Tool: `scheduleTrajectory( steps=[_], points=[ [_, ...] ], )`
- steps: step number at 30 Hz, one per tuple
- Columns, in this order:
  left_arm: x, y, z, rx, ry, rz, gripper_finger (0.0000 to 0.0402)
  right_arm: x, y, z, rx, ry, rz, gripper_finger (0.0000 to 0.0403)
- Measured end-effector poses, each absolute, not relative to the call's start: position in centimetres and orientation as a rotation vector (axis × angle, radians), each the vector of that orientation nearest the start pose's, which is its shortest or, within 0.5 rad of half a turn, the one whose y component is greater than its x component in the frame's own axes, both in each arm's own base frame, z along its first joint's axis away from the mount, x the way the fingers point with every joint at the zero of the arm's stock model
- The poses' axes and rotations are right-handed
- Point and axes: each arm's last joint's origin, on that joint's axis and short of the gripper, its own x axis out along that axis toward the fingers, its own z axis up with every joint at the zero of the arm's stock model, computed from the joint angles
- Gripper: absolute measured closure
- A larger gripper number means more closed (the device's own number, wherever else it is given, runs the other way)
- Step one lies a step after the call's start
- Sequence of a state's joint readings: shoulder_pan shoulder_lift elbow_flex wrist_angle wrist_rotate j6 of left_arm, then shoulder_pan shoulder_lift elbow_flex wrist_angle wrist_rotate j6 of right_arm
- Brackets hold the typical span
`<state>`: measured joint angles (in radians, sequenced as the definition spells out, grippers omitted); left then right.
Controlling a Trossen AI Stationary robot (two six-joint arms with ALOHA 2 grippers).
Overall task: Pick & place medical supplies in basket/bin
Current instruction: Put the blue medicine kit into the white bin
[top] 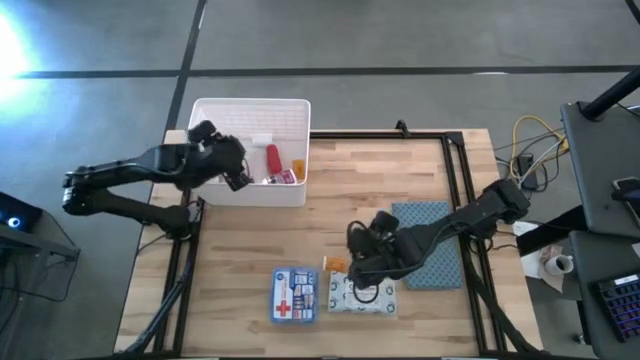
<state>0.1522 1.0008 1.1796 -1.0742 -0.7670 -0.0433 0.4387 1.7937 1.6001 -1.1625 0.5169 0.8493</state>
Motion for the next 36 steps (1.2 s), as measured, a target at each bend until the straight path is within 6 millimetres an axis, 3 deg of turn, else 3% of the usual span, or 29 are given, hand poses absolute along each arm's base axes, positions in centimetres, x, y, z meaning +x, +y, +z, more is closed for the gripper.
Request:
scheduleTrajectory(
  steps=[5, 10, 15, 26, 32, 36],
  points=[
    [14.1, 3.1, 38.3, 0.019, 0.714, 0.658, 0.0169, 34.1, 13.2, 26.1, 0.079, 1.162, -0.426, 0.0051],
    [13.1, 1.8, 38.5, -0.264, 0.671, 0.380, 0.0174, 35.5, 11.9, 24.6, 0.154, 1.231, -0.416, 0.0051],
    [13.6, 0.6, 36.9, -0.510, 0.777, 0.112, 0.0182, 36.5, 10.7, 24.3, 0.243, 1.228, -0.388, 0.0056],
    [15.3, -1.6, 29.8, -0.666, 1.026, 0.106, 0.0185, 37.3, 11.2, 24.6, 0.392, 1.171, -0.326, 0.0075],
    [16.5, -4.9, 29.4, -0.727, 0.930, -0.048, 0.0185, 36.9, 12.6, 24.7, 0.419, 1.166, -0.316, 0.0076],
    [16.9, -6.7, 29.1, -0.732, 0.897, -0.025, 0.0185, 37.3, 13.1, 24.9, 0.443, 1.114, -0.289, 0.0076]
  ],
)
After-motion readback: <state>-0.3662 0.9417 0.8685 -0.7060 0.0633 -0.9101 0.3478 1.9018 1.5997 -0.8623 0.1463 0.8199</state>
